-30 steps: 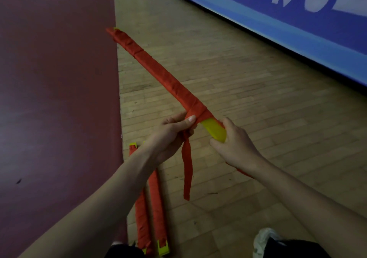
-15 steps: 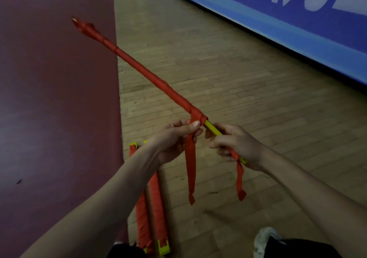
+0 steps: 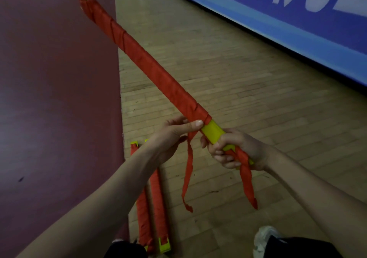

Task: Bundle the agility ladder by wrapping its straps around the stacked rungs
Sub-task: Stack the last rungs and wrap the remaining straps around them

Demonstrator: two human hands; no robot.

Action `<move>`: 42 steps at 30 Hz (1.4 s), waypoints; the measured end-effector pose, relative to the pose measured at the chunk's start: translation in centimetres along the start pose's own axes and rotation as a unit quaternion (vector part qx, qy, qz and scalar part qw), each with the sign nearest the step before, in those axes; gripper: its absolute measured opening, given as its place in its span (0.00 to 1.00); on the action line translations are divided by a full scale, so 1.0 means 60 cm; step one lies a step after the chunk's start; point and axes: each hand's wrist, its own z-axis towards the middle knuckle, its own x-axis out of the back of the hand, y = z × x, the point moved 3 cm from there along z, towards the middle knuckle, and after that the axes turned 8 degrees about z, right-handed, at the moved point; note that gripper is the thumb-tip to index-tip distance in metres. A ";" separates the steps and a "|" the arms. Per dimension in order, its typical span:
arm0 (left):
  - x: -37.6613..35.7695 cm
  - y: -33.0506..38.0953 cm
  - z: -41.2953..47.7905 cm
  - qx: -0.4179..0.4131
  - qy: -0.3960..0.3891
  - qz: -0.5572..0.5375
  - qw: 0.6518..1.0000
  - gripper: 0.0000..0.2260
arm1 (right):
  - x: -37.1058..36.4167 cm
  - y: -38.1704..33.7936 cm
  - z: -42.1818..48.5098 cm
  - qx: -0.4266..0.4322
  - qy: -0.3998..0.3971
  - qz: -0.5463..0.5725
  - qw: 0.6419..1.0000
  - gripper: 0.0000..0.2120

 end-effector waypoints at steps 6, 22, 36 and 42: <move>-0.002 -0.005 0.010 0.004 0.010 -0.060 0.998 0.13 | 0.008 0.005 0.014 -0.040 -0.014 0.058 0.997 0.23; 0.013 -0.003 0.012 -0.001 0.128 -0.034 0.991 0.16 | 0.032 -0.001 0.011 0.025 0.239 -0.306 0.921 0.20; 0.004 0.009 0.010 -0.068 0.056 0.001 0.996 0.15 | 0.018 -0.003 0.004 0.169 0.397 -0.489 0.758 0.12; 0.005 0.008 0.005 -0.086 0.008 -0.066 0.994 0.15 | 0.021 -0.007 0.010 0.160 0.273 -0.266 0.910 0.07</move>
